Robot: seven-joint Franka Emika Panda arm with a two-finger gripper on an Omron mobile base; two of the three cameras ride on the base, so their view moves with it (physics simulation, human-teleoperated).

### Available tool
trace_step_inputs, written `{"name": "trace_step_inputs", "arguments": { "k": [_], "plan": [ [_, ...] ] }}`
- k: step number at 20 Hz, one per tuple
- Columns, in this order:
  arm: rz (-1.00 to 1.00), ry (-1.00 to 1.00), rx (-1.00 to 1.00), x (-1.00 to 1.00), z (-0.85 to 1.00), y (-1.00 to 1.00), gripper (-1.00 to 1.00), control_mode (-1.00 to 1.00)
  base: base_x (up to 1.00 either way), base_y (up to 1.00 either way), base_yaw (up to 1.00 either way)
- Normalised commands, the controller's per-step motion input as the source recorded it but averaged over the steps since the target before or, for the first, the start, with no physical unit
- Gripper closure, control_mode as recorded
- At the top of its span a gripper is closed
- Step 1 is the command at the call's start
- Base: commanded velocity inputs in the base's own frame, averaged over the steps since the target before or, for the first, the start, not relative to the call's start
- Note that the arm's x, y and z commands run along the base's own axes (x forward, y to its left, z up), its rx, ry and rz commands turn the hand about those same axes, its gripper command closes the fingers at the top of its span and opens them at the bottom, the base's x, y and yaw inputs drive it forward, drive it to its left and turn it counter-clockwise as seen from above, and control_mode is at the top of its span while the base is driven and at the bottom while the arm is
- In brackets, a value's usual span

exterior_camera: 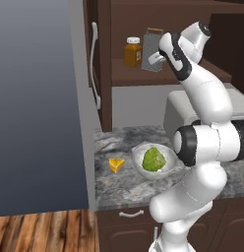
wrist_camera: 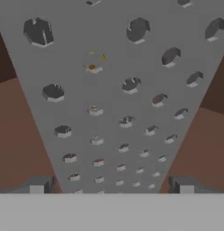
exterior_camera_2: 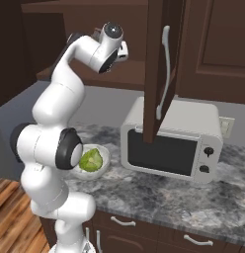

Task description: Pick the cheese from the fridge and the cheese grater from the cabinet and place them next to the salad bowl.

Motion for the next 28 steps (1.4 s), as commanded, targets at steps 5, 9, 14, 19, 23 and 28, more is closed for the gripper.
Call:
{"name": "trace_step_inputs", "arguments": {
  "k": [5,9,14,19,23,28],
  "plan": [
    [0.02,0.0,0.0,0.23,0.0,0.03,-1.0,-1.0,0.0,0.0,0.0],
    [0.06,0.0,0.04,0.18,0.0,0.0,-1.0,-1.0,0.0,0.0,0.0],
    [0.07,0.0,0.04,0.17,0.0,0.0,-1.0,-1.0,0.0,0.0,0.0],
    [0.03,-0.07,0.0,0.18,-0.01,0.06,-1.0,-1.0,0.0,0.0,0.0],
    [0.0,-0.09,0.0,0.15,-0.02,0.18,1.0,-1.0,0.0,0.0,0.0],
    [0.0,-0.01,0.0,0.01,-0.08,0.13,1.0,-1.0,0.0,0.0,0.0]
  ]
}}
